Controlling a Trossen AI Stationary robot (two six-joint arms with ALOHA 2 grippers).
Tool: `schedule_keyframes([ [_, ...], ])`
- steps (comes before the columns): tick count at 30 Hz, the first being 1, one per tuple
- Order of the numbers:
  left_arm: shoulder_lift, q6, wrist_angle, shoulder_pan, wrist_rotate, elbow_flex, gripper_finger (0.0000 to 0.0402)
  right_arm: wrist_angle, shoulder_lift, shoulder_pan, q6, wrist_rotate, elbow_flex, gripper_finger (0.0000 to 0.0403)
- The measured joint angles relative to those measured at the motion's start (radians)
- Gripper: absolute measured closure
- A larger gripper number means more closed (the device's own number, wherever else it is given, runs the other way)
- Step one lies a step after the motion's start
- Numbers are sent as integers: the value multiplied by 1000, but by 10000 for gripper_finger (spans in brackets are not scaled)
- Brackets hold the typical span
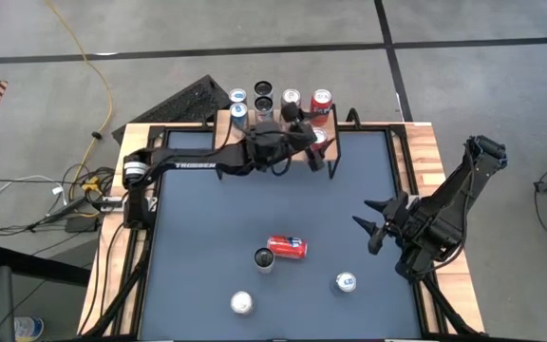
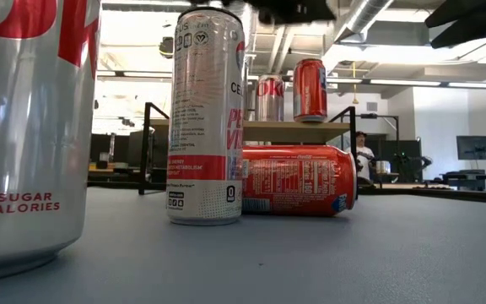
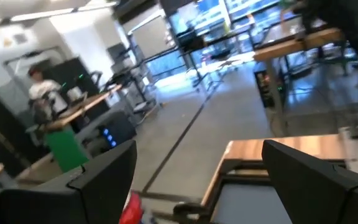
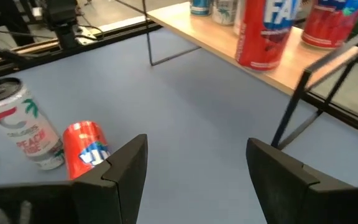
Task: Place canned beverage on shelf
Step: Put the top left orange soda can on the shelf aligned with the other orange soda can
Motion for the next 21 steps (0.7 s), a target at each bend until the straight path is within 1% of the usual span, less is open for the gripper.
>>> schedule_keyframes([
  [4,-77,52,-132,-77,12,43,66,71,0,-10,-97,0,0,152],
  [6,-138,61,-237,-127,48,48,66,106,3,-21,-143,0,0,156],
  [10,-298,-1,-485,-225,157,48,69,169,6,-52,-230,-7,0,167],
  [12,-388,-46,-578,-270,179,48,72,213,6,-85,-282,-8,0,174],
  [14,-472,-87,-654,-320,155,48,76,269,6,-130,-362,-22,0,183],
  [16,-541,-118,-706,-376,113,46,79,346,6,-186,-479,-42,0,193],
  [19,-609,-149,-781,-474,43,44,83,463,6,-270,-670,-85,0,210],
  [21,-635,-156,-838,-556,-39,43,85,522,6,-315,-776,-92,0,223],
])
